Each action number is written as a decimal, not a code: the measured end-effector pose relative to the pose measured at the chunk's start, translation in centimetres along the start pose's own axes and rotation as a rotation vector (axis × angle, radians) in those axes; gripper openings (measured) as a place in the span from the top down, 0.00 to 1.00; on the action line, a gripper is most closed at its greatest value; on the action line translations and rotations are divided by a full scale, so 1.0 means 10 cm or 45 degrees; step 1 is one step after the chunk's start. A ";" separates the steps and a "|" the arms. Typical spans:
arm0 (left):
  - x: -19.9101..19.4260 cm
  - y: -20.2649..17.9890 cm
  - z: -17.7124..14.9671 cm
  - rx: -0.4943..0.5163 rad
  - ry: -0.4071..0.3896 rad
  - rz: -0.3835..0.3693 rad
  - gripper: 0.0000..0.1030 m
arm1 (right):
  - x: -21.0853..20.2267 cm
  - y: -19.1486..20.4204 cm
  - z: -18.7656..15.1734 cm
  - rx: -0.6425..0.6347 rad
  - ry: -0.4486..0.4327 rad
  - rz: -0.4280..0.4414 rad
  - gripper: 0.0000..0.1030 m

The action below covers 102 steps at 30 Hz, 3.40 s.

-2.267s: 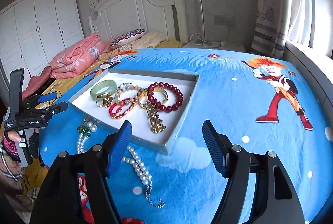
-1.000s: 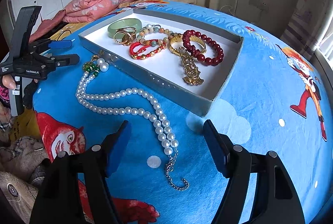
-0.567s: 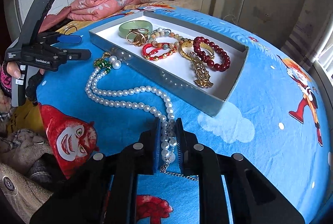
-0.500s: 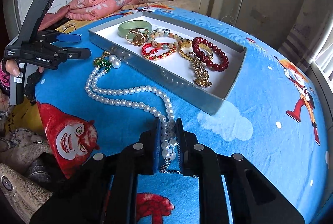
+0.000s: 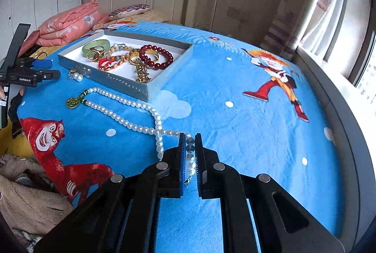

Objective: Organize jewelry
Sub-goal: 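Lift the pearl necklace with the right gripper while the left grasps the gold ring, then raise the necklace high with the right gripper while the left lifts the gold ring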

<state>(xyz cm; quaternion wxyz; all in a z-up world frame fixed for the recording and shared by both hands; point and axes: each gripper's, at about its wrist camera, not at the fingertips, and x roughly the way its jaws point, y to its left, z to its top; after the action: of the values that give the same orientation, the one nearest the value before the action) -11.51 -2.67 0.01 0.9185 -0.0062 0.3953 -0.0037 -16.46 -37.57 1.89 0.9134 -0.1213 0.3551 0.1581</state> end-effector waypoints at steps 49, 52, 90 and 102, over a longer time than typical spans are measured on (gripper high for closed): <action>0.09 -0.57 0.08 0.135 0.042 -0.076 0.54 | -0.26 0.22 0.02 0.020 -0.185 0.168 0.90; 0.14 -0.57 0.14 0.143 0.052 -0.078 0.55 | -0.23 0.22 0.02 0.025 -0.180 0.171 0.90; -0.53 -0.80 0.06 0.236 -0.156 -0.148 0.77 | -1.23 0.54 0.79 -0.097 -0.619 0.099 0.90; -0.54 -0.75 0.10 0.229 -0.159 -0.134 0.77 | -1.30 0.57 1.01 -0.127 -0.670 0.073 0.90</action>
<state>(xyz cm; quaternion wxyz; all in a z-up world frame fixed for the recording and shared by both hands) -14.54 -10.10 4.72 0.9367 0.0552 0.3345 -0.0871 -21.51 -31.64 17.43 0.9622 -0.1108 0.1004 0.2275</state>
